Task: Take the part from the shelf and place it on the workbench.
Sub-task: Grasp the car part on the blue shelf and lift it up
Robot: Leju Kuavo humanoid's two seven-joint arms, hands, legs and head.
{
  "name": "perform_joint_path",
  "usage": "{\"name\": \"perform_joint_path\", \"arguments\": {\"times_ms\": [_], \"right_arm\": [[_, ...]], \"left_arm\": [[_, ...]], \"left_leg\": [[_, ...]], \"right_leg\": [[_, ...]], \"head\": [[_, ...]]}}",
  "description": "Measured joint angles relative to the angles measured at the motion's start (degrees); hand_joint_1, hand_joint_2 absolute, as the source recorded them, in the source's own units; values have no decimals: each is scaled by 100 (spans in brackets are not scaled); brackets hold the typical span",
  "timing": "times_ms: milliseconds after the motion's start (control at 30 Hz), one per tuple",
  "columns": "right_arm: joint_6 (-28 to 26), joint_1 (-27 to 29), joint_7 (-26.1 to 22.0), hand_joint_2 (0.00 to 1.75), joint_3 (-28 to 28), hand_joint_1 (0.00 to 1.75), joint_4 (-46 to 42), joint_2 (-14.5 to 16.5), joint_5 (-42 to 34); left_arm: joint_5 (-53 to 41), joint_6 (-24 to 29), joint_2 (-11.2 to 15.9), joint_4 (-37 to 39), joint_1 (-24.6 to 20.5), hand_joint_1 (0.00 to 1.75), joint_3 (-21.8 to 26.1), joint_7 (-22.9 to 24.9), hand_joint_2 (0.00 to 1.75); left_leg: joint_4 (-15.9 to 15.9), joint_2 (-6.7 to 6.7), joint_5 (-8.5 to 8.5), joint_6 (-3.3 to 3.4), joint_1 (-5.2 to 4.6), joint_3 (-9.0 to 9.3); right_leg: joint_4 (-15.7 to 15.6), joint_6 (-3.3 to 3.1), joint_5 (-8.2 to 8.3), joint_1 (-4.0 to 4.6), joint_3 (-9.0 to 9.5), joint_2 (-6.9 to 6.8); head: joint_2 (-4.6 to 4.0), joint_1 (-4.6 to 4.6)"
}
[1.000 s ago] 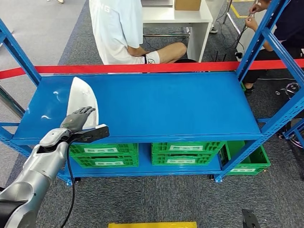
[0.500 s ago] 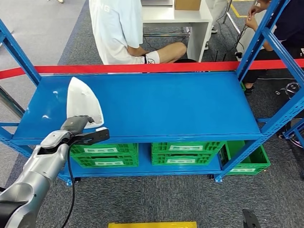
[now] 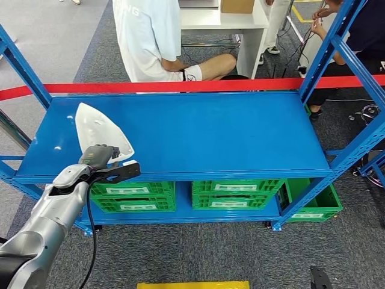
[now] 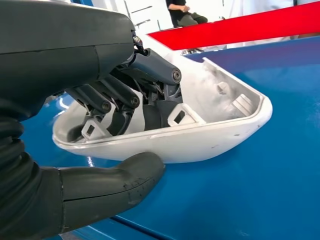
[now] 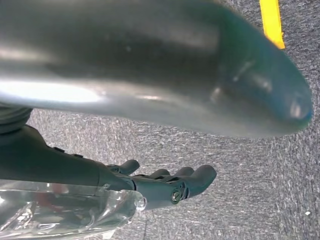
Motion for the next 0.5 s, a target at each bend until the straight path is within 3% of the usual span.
{"name": "perform_joint_path", "arguments": {"times_ms": [500], "right_arm": [[-8,0,-33,0,-28,0,0,-14,-28]], "left_arm": [[151,165,25,-1,10,175,0,-284,175]], "left_leg": [[-1,0,0,0,0,-1]], "right_leg": [[1,0,0,2,0,-1]], "head": [[0,1]]}}
